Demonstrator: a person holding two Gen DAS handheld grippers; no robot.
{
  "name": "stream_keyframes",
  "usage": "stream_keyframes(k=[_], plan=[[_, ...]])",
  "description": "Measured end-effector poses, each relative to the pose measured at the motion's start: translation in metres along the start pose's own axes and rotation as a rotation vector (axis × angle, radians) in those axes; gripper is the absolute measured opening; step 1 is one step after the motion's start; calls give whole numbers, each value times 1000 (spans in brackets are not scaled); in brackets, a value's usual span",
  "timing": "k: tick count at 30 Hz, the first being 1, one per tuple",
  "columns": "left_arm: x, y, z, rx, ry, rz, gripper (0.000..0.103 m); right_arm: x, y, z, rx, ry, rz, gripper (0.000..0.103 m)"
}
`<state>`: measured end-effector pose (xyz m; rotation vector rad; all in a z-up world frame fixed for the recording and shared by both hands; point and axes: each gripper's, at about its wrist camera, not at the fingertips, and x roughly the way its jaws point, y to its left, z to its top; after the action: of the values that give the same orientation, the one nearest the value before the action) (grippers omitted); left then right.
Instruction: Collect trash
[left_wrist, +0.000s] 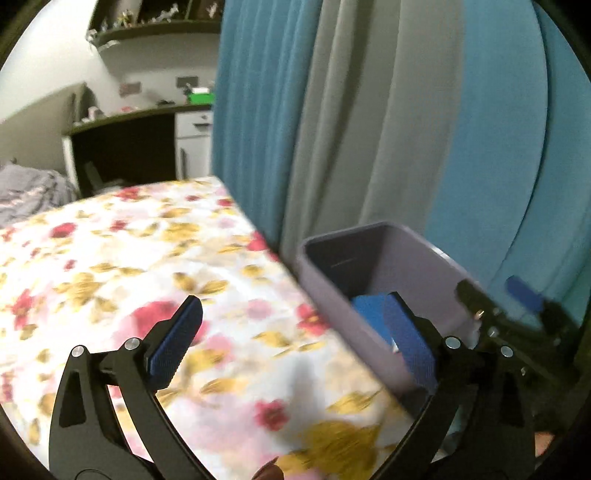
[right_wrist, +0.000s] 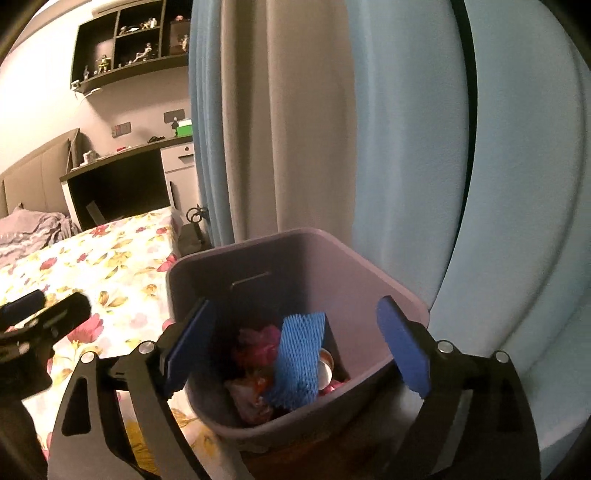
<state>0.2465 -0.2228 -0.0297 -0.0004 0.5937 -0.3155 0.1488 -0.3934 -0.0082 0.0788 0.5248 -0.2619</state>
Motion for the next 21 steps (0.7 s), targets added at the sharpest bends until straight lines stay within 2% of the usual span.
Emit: stream_keyframes(k=[5, 8, 16, 21], plan=[[-32, 20, -12, -19, -14, 26, 97, -15, 15, -9, -33, -23, -24, 90], [-48, 27, -18, -4, -30, 56, 97, -27, 25, -13, -50, -47, -33, 96], [-96, 46, -43, -9, -55, 124, 97, -74, 47, -29, -75, -106, -32, 96], [-126, 58, -58, -33, -74, 149, 97, -99, 58, -40, -58, -110, 8, 96]])
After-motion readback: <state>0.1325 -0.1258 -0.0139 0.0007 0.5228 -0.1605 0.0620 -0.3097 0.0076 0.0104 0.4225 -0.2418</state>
